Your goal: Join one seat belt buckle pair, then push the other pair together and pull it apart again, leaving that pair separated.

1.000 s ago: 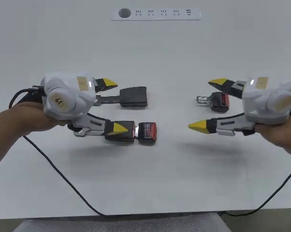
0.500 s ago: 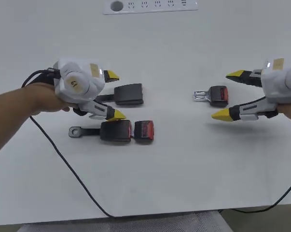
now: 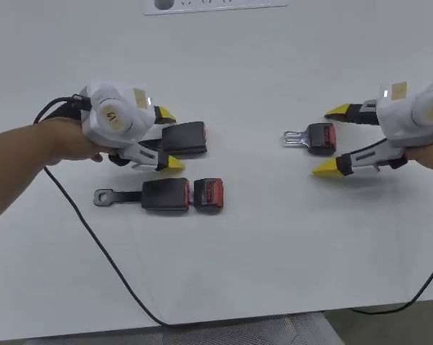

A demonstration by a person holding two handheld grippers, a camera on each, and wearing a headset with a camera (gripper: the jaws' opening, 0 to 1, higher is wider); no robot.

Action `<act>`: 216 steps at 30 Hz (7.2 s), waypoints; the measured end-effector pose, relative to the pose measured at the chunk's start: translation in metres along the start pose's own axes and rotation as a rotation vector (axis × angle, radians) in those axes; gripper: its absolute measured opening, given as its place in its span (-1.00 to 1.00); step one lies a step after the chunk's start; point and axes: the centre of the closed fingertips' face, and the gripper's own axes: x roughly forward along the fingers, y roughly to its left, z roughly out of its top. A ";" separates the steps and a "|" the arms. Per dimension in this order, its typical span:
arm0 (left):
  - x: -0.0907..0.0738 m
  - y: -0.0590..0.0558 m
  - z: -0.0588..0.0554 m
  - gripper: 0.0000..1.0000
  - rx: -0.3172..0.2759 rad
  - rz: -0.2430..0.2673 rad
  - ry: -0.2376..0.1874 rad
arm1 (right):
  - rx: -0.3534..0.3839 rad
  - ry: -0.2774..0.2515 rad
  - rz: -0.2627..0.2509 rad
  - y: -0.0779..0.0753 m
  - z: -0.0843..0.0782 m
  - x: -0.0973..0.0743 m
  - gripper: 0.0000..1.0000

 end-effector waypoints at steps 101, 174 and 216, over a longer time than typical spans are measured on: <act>0.000 0.004 -0.003 -0.34 0.126 -0.138 0.120 | -0.096 -0.022 0.045 0.041 0.114 0.107 -0.30; 0.000 0.001 -0.001 -0.33 0.108 -0.124 0.130 | -0.060 -0.029 0.026 0.012 0.034 0.031 -0.28; -0.008 0.006 0.020 0.08 -0.002 -0.002 0.019 | 0.019 -0.095 -0.112 -0.004 0.009 -0.015 0.27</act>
